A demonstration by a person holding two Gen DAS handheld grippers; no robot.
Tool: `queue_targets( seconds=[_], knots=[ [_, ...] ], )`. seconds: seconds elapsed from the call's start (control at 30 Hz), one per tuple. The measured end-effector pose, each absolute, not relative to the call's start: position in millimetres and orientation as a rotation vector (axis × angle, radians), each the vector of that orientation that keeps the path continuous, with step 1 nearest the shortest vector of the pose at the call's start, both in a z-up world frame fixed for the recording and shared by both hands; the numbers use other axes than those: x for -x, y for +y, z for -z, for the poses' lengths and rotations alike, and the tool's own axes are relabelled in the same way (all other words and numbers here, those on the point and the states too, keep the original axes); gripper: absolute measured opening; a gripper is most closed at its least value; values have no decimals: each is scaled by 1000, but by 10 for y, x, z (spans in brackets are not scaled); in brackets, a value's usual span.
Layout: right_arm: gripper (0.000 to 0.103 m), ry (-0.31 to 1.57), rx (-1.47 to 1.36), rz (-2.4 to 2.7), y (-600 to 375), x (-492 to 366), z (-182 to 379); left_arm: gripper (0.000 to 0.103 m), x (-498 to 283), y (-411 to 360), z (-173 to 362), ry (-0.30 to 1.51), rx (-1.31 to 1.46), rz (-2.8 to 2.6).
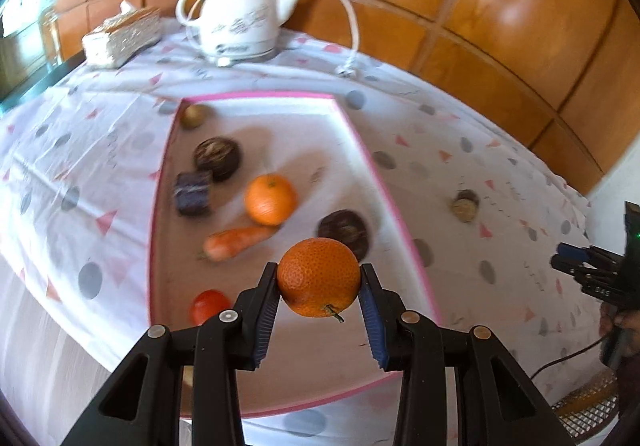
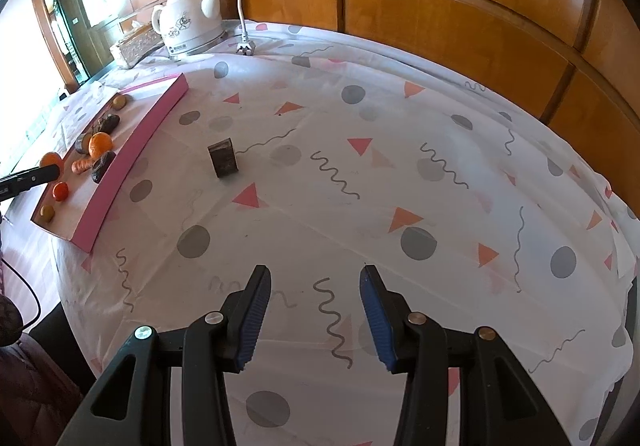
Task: Organize fruits
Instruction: 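Carry the orange into the pink tray and open the left gripper, then reach the right gripper to the small dark cylinder and grasp it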
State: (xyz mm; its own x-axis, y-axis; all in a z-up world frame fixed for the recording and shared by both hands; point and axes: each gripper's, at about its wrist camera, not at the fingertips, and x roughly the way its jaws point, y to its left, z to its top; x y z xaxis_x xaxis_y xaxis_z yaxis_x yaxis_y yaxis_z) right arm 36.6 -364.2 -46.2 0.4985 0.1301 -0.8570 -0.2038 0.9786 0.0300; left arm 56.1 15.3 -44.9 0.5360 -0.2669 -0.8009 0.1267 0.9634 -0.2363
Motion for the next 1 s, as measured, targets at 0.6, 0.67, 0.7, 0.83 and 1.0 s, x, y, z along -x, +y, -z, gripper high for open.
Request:
queue_targets(
  seconds=[0.6, 0.67, 0.7, 0.83, 1.0],
  knots=[
    [47, 1053, 92, -211, -3577, -385, 527, 52, -581, 209, 559, 975, 138, 107],
    [47, 1058, 94, -214, -3554, -390, 538, 58, -541, 204, 528, 957, 132, 97],
    [47, 1060, 99, -217, -3534, -391, 544, 59, -512, 191, 505, 945, 125, 93],
    [47, 1062, 105, -232, -3445, -400, 552, 59, -451, 124, 459, 925, 92, 102],
    [47, 1064, 88, -253, -3318, -452, 547, 67, -396, 75, 435, 911, 74, 117]
  ],
)
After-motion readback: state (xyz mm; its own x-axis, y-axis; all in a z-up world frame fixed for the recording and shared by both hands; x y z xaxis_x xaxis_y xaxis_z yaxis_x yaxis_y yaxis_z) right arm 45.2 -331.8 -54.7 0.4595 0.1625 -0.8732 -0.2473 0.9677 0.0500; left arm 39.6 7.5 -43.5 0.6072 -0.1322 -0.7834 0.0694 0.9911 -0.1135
